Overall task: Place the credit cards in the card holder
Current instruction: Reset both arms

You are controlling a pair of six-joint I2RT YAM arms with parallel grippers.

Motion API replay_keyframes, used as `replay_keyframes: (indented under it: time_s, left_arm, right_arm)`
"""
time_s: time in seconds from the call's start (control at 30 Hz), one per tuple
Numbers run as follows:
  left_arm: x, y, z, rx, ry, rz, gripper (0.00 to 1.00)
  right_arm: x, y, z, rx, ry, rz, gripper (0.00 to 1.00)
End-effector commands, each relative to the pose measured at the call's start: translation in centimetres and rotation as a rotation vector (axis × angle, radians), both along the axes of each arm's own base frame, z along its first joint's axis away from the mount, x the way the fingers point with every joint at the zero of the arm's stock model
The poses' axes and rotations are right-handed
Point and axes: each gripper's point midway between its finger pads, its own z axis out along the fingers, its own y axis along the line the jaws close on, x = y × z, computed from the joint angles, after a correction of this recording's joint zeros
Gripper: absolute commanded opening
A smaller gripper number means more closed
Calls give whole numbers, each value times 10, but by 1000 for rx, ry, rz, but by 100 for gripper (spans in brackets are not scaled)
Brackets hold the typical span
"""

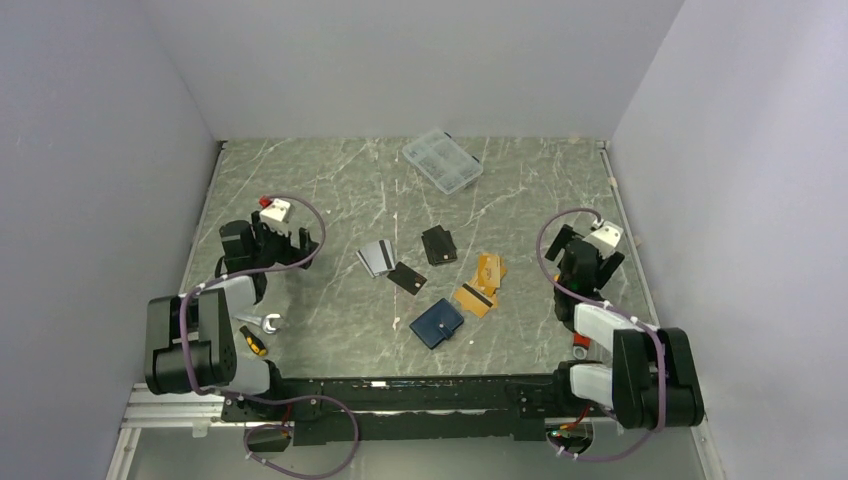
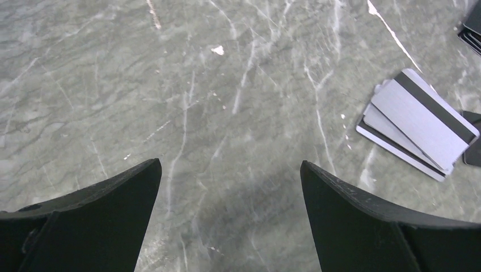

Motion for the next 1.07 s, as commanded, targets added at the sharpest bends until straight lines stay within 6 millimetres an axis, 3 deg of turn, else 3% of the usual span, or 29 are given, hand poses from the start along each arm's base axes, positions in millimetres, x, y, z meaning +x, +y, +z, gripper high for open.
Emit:
replay_keyframes:
  time_s: [0.0,0.13,0.3,0.33,0.37,0.4,0.47,1.03]
  left_arm:
    - [22,6,36,-34,-144,-1,99]
    - [7,10,40,-26,-224,30,99]
    - [-10,23,48,18,-363,163,99]
    - [-10,25,40,14,-363,204,99]
    - [-10,23,51,-15,-422,204,99]
    - [-8,26,39,-3,-343,207,99]
    - [2,28,42,32,-352,252,99]
    - [-1,27,40,53,-339,270,99]
  right_arm:
    - [28,-5,37,-40,-223,14,99]
    - [36,0,26,-58,-227,54,99]
    - [45,21,22,-92,-222,214,99]
    - [42,21,25,-122,-267,217,99]
    - [40,21,20,-113,-248,210,99]
    - [42,21,18,-85,-224,204,99]
    - [48,19,17,-109,-212,197,99]
    - [46,19,17,-105,-207,195,100]
